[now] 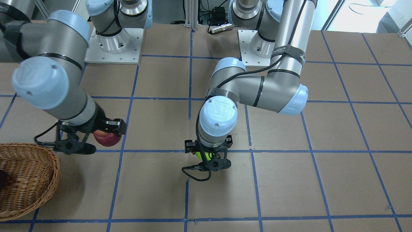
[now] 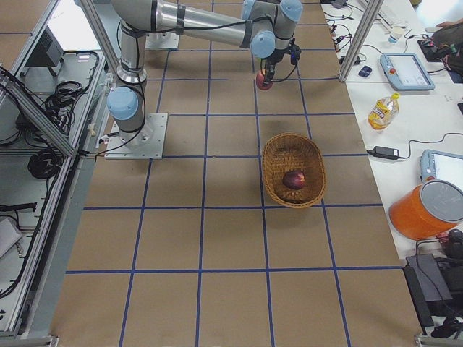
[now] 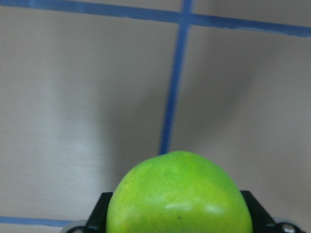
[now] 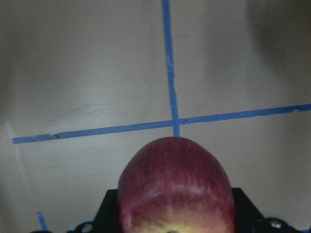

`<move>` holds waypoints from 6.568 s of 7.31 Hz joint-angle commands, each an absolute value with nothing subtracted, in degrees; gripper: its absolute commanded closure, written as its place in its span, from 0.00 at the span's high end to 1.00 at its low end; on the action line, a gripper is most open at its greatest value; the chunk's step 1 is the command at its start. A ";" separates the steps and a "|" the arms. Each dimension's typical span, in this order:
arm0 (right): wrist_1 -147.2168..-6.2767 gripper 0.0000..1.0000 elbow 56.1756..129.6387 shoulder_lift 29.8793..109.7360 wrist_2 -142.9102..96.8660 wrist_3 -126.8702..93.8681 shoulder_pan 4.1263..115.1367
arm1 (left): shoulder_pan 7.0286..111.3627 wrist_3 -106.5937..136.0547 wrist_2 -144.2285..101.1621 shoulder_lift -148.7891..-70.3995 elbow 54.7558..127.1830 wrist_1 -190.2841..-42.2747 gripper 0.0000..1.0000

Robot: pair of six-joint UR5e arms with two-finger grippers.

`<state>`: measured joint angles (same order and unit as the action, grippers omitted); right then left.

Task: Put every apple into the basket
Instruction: 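Carry red apple to basket with right while left carries green apple centerward, then release red apple in basket with right while left releases green apple and withdraws, then move the right gripper to the green apple at center and grasp it, then lift the green apple with the right gripper and carry it to the basket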

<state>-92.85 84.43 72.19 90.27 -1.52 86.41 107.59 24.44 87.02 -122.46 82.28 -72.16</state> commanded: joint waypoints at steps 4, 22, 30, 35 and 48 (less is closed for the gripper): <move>-108.40 0.00 84.90 64.45 95.36 22.56 68.84 | 111.10 26.19 86.84 -122.89 84.29 -66.71 1.00; -101.11 1.00 81.91 65.11 88.11 18.08 70.99 | 90.89 0.79 88.86 -87.10 92.38 -80.06 1.00; -107.93 1.00 84.55 58.64 82.97 -24.93 104.22 | 90.79 0.97 88.86 -87.19 92.46 -80.07 1.00; -108.11 1.00 84.73 56.96 82.97 -28.04 107.84 | 90.70 0.97 88.94 -87.10 92.46 -80.07 1.00; -93.90 0.00 75.43 63.00 86.74 -12.55 91.90 | 90.79 0.88 88.77 -87.19 92.46 -80.07 1.00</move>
<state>-99.78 77.86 61.02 85.22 -20.56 98.44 90.80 0.91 88.84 -87.18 92.46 -80.07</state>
